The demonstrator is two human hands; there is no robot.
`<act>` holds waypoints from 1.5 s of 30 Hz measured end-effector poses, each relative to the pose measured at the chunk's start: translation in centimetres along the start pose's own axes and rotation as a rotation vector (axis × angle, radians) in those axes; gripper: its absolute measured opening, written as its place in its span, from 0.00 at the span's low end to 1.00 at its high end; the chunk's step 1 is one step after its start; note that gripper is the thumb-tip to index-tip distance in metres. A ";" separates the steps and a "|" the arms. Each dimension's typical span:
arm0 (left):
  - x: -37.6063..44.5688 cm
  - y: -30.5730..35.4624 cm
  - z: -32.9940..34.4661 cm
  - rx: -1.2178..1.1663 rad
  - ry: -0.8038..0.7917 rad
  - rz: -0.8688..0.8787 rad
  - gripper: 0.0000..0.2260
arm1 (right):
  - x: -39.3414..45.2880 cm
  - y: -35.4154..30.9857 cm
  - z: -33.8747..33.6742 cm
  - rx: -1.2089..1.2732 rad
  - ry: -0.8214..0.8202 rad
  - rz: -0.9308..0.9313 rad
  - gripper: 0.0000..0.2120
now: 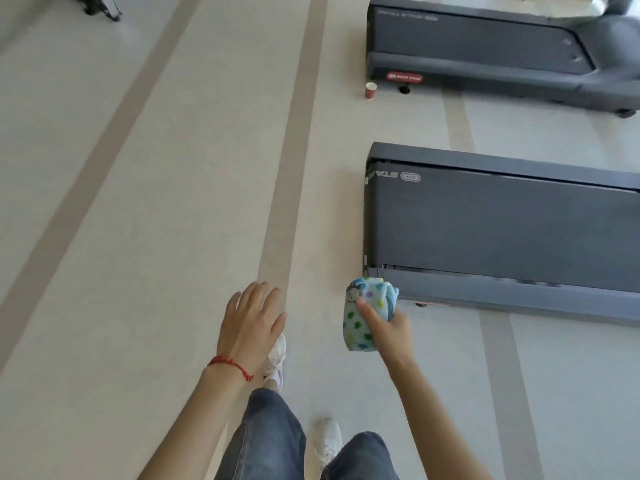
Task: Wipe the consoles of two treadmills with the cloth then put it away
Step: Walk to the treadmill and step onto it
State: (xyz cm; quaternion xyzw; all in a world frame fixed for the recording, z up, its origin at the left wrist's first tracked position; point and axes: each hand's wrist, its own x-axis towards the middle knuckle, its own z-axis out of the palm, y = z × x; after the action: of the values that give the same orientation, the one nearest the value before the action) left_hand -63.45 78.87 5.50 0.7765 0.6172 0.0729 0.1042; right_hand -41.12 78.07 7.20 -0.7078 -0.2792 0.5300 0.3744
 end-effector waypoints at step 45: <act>78.0 5.7 -0.1 0.075 -0.158 0.886 0.22 | 50.4 -32.2 -0.3 0.425 0.687 0.157 0.08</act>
State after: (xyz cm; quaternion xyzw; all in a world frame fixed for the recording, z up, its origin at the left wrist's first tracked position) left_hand -40.35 153.55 5.78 0.9722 0.2175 0.0284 0.0817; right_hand -26.57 136.11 6.56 -0.7696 0.0325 0.3359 0.5420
